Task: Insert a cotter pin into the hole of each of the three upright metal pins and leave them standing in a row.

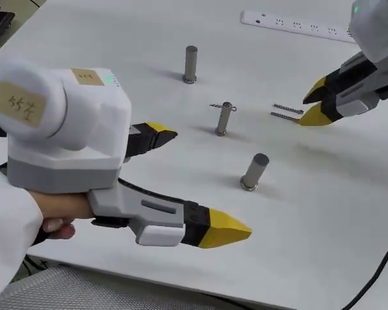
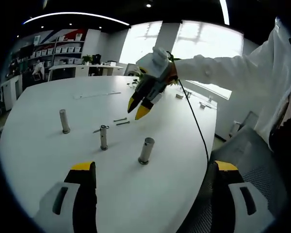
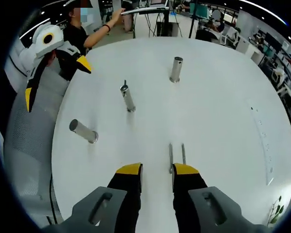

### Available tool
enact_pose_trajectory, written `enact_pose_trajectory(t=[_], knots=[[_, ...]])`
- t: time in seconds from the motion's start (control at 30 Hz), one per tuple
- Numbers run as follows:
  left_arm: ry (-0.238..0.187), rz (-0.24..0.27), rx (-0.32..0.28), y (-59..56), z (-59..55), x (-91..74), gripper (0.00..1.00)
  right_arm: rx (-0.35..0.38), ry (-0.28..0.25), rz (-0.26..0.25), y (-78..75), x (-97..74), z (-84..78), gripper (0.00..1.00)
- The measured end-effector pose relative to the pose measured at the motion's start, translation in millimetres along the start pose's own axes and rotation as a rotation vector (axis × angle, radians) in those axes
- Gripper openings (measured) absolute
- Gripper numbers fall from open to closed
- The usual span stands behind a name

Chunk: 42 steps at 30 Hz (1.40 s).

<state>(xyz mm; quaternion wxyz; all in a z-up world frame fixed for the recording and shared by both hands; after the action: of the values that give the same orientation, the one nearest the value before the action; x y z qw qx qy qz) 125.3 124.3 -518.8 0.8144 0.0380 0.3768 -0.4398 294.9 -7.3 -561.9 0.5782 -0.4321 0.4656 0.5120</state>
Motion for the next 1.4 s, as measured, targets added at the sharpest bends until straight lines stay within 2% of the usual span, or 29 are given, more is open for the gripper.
enact_pose_trajectory(t=[0.23, 0.47, 0.53, 0.63, 0.73, 0.87, 1.07, 1.23, 1.33, 1.37, 1.4], knots=[[0.005, -0.002, -0.002, 1.2, -1.2, 0.1, 0.99, 0.005, 0.030, -0.002, -6.0, 14.9, 2.2, 0.09], [0.003, -0.003, -0.022, 1.7, -3.2, 0.1, 0.99, 0.017, 0.065, -0.001, -14.0, 28.6, -3.9, 0.09], [0.004, -0.002, -0.023, 2.0, -4.0, 0.2, 0.99, 0.024, 0.071, -0.001, -20.4, 32.1, -5.9, 0.08], [0.003, -0.004, -0.025, 1.4, -4.1, 0.0, 0.99, 0.033, 0.076, 0.008, -20.6, 35.4, -8.9, 0.05], [0.000, -0.006, -0.025, 0.6, -3.8, 0.0, 0.99, 0.033, 0.078, -0.005, -22.5, 35.0, -9.5, 0.01], [0.005, -0.010, -0.024, -0.2, -5.0, 1.7, 0.99, -0.003, 0.097, -0.024, -23.8, 35.9, -8.6, 0.00], [0.014, -0.015, -0.027, -1.1, -7.0, 4.7, 0.99, -0.095, 0.136, -0.051, -26.9, 37.6, -7.7, 0.00], [0.029, -0.016, -0.014, -0.9, -8.3, 5.4, 0.99, -0.092, 0.177, -0.041, -28.0, 36.9, -4.6, 0.00], [0.026, -0.001, -0.022, 3.2, -7.6, 4.6, 0.99, -0.082, 0.200, -0.026, -31.5, 37.5, -3.7, 0.00], [0.024, 0.000, -0.026, 4.2, -6.9, 4.0, 0.99, -0.090, 0.204, -0.023, -28.1, 37.6, -2.9, 0.00], [0.020, 0.001, -0.026, 4.6, -6.3, 3.5, 0.99, -0.130, 0.201, -0.023, -27.8, 37.7, -2.4, 0.00]])
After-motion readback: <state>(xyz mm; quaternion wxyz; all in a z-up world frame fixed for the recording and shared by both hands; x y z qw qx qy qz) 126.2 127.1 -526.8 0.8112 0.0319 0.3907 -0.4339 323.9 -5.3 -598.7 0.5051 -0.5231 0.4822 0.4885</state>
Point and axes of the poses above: the centre of the closed fingertips' face, and the gripper's own axes: x roughly forward along the fingers, y roughly to its left, z roughly out of its top, the point moved 2 cm from there along -x, roughly backward along the fingers, and after that the axes turned 15 degrees about y, right-handed, at the moved point
